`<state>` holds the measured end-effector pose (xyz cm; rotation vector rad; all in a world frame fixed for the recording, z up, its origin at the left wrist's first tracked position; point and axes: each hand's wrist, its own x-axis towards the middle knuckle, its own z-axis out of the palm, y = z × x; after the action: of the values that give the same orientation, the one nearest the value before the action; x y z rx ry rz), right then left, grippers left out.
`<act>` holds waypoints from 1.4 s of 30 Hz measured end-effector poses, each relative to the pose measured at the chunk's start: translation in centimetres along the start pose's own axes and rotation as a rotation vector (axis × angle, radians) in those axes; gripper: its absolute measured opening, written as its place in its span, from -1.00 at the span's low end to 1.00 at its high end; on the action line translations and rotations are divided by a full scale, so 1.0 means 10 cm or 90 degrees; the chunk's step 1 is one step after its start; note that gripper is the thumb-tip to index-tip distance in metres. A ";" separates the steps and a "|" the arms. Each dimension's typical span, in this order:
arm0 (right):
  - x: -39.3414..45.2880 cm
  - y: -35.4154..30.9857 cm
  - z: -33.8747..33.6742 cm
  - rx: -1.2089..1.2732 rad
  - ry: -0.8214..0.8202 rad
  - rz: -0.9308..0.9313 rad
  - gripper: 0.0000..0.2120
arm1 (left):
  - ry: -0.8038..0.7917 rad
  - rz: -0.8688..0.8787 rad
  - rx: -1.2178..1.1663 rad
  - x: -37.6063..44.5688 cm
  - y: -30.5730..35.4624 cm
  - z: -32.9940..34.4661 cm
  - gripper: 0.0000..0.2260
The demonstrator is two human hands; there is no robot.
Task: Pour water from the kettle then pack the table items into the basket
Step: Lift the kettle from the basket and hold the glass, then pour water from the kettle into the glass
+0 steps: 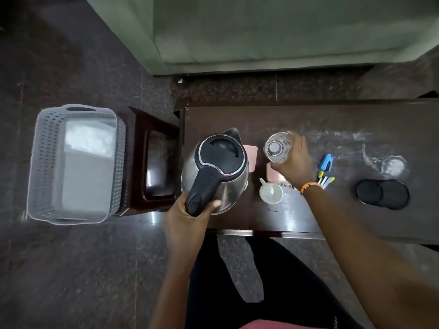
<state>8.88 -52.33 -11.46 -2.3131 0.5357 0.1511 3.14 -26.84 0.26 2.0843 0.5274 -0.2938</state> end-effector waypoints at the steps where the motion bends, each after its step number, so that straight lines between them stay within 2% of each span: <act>1: 0.07 0.07 0.01 -0.009 -0.014 0.013 -0.26 | 0.005 0.004 0.016 -0.01 0.02 0.07 -0.75; 8: 0.35 0.41 0.24 -0.031 -0.068 0.028 -0.20 | 0.034 0.018 0.077 -0.12 0.11 0.36 -0.76; 15: 0.35 0.52 0.40 -0.026 -0.063 -0.003 -0.22 | 0.042 0.000 0.127 -0.17 0.17 0.44 -0.76; 30: 0.28 0.70 0.31 0.000 -0.174 0.015 -0.07 | -0.016 0.003 0.203 -0.21 0.26 0.58 -0.68; 36: 0.18 0.76 0.23 0.035 -0.149 0.017 -0.21 | -0.045 0.019 0.234 -0.20 0.33 0.65 -0.68; 42: 0.23 0.77 0.20 0.028 -0.187 0.027 -0.21 | -0.070 0.046 0.256 -0.16 0.41 0.75 -0.54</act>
<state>7.85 -56.58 -18.47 -2.1860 0.4330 0.4863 3.68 -35.51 -0.12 2.4504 0.3447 -0.5028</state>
